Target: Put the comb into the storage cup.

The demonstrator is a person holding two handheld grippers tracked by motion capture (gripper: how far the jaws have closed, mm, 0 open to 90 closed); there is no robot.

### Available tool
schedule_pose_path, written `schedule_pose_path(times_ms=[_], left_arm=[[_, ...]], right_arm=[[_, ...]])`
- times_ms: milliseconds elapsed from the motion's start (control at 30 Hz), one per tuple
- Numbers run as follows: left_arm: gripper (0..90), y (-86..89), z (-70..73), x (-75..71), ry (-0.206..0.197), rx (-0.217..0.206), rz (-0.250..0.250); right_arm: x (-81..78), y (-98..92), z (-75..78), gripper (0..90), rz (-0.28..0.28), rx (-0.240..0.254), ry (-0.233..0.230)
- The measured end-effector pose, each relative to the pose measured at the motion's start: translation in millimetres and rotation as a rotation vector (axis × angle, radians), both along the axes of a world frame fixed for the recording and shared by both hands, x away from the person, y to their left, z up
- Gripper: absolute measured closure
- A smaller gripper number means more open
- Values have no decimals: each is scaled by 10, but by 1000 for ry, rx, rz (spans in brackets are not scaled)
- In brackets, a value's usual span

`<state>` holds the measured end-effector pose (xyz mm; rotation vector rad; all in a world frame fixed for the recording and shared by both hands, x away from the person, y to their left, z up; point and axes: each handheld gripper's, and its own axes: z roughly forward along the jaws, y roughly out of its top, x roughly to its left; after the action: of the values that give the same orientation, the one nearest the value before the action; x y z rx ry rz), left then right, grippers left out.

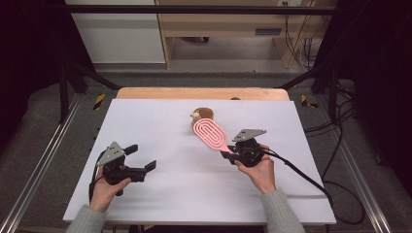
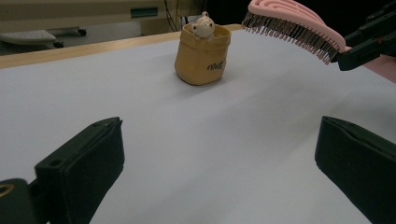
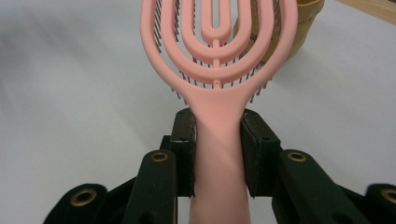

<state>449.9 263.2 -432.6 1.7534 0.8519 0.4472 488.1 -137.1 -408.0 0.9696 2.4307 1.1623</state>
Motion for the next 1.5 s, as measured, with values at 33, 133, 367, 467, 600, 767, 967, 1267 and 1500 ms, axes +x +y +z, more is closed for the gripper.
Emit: schedule_pose_path(times_ms=[33, 133, 367, 467, 600, 767, 967, 1267, 1500], left_arm=[[13, -10, 0, -1, 1, -2, 0], [13, -35, 2, -1, 4, -3, -3], [13, -91, 23, 4, 13, -20, -8], [13, -114, 28, 8, 16, -22, -11], [13, -146, 39, 16, 19, -24, -15], [13, -187, 56, 22, 20, -26, -22], [13, -242, 89, 46, 20, -31, -32], [13, -265, 144, 72, 15, -47, -33], [12, -299, 172, 94, 15, -55, -39]], right_arm=[[1, 1, -1, 693, 2, -1, -1], [3, 5, -9, 694, 3, -1, 0], [1, 7, -7, 693, 9, 8, -10], [-4, 4, 3, 693, 15, 18, -10], [-8, -1, 9, 694, 18, 23, -10], [-16, 2, 15, 693, 18, 32, -14], [-27, -7, 36, 693, 24, 44, -21], [-44, -8, 54, 694, 33, 49, -32], [-59, 8, 61, 694, 38, 47, -38]])
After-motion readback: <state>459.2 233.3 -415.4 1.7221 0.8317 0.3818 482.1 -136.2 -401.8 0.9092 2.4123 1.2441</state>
